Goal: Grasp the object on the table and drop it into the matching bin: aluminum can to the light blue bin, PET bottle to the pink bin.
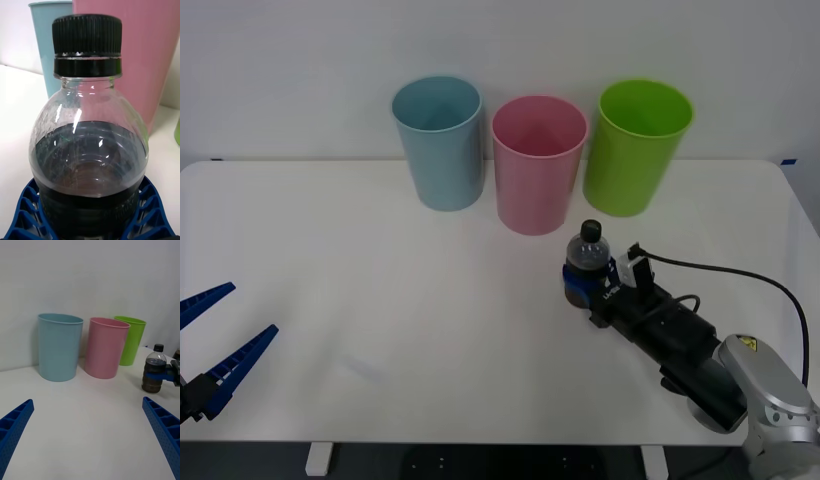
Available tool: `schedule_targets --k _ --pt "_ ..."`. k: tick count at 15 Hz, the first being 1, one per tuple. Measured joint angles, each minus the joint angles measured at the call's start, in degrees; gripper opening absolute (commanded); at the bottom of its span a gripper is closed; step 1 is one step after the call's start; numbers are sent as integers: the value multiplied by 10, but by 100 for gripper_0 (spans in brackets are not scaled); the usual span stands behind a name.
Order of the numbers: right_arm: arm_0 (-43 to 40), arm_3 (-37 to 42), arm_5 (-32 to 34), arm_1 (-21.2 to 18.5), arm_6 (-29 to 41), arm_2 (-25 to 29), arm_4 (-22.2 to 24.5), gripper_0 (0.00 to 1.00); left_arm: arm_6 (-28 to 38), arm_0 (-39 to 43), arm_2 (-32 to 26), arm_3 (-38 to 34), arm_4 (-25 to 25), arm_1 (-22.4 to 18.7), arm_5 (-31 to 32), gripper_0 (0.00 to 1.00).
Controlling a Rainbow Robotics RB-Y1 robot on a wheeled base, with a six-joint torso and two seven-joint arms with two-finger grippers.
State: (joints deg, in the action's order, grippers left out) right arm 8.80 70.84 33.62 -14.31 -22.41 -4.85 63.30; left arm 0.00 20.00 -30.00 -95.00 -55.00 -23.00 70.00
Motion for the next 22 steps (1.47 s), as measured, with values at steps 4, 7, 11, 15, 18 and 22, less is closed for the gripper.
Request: schedule_targets --k 4,7,11,15,18,22 --pt "-11 28 7 -13 12 4 0 0 0 0 0 0 0 0 0 100" --pt "-49 91 4 -35 56 5 0 0 0 0 0 0 0 0 0 100" --pt "-106 192 -1 -66 133 11 1 0 0 0 0 0 0 0 0 100" --pt "-145 278 0 -86 207 32 1 0 0 0 0 0 0 0 0 100" --pt "-150 324 2 -104 265 44 1 0 0 0 0 0 0 0 0 100" --pt "-149 379 1 -139 345 60 1 0 0 0 0 0 0 0 0 100"
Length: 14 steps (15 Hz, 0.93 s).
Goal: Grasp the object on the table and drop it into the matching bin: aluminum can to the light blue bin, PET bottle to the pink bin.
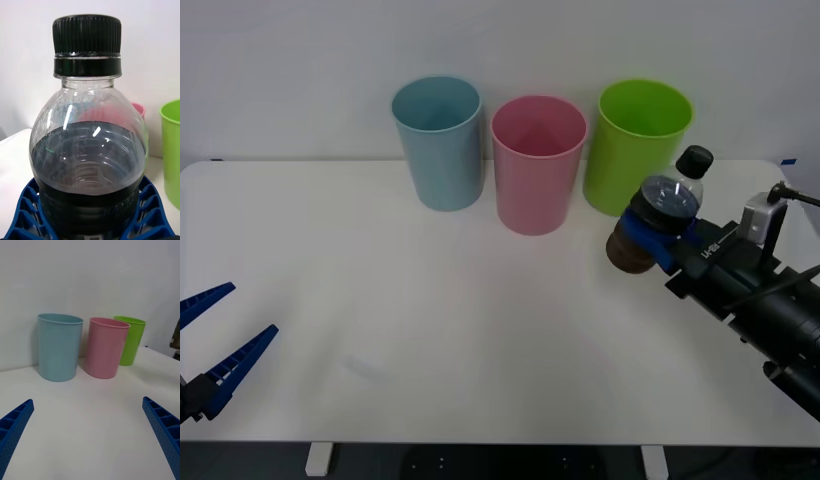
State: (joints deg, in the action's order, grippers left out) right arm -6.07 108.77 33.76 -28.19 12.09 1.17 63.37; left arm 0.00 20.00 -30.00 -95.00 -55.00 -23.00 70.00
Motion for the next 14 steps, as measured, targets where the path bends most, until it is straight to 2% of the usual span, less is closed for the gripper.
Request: schedule_targets --k 7,10,14 --pt "93 18 1 -84 113 2 3 0 0 0 0 0 0 0 0 100" --pt "146 -2 1 -101 142 -5 24 0 0 0 0 0 0 0 0 100" --pt "234 -80 2 -105 143 -38 38 0 0 0 0 0 0 0 0 100"
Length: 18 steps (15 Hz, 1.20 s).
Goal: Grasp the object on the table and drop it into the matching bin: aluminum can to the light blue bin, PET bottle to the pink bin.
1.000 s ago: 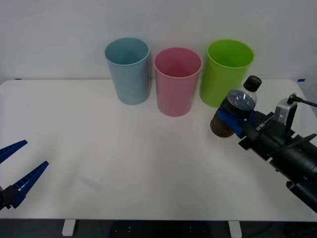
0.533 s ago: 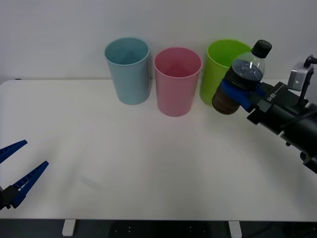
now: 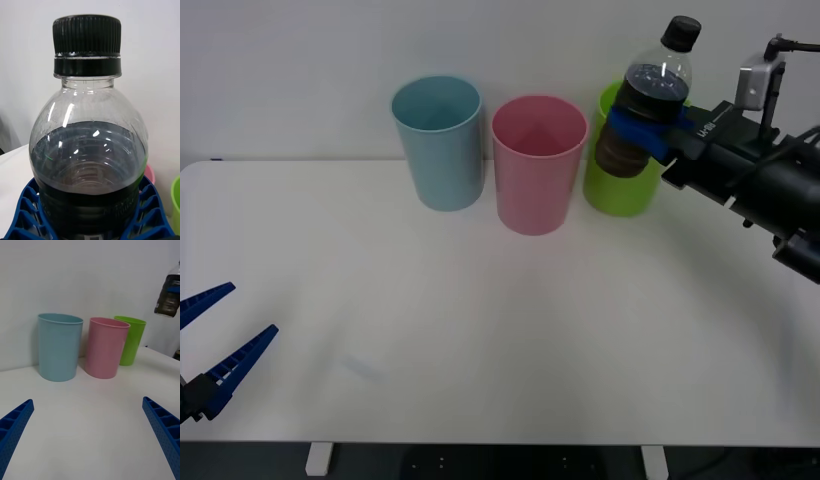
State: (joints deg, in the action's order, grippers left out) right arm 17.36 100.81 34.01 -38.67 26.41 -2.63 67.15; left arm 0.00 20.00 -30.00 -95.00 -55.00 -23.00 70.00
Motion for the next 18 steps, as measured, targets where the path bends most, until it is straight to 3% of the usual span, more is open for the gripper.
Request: schedule_targets --k 5,10,18 --pt "101 -101 0 18 0 -38 40 0 0 0 0 0 0 0 0 100" --pt "176 -189 0 78 -1 -49 104 0 0 0 0 0 0 0 0 100" --pt "294 -352 -4 156 -11 -60 148 0 0 0 0 0 0 0 0 100"
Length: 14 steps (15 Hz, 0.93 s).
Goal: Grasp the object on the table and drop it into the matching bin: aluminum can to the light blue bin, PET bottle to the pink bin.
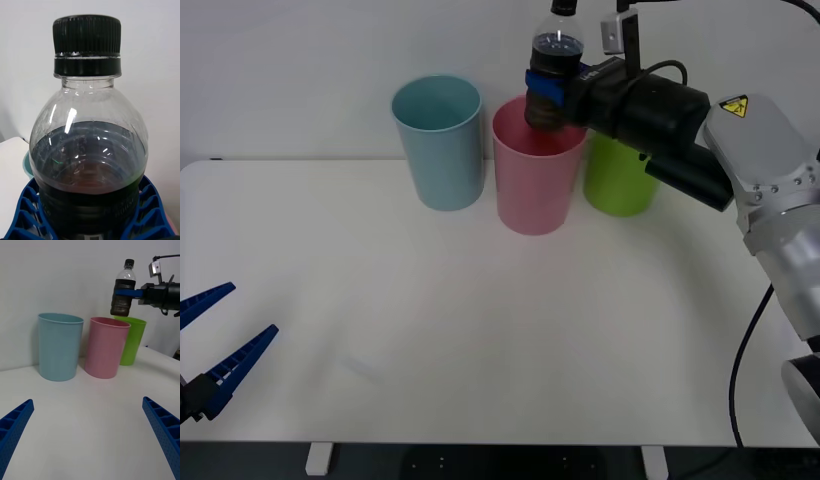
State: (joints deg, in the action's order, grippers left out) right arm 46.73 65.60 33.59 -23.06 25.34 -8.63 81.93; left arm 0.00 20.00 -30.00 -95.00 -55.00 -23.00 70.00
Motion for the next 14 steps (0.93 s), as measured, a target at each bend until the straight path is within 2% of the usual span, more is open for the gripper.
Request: schedule_targets --k 4,6,8,14 --pt "17 -26 -28 23 -8 -1 15 0 0 0 0 0 0 0 0 100" --pt "17 -26 -29 25 -13 -1 16 4 0 0 0 0 0 0 0 100" --pt "17 -26 -29 25 -19 -1 16 100 0 0 0 0 0 0 0 100" --pt "17 -25 -29 23 -32 0 8 100 0 0 0 0 0 0 0 100"
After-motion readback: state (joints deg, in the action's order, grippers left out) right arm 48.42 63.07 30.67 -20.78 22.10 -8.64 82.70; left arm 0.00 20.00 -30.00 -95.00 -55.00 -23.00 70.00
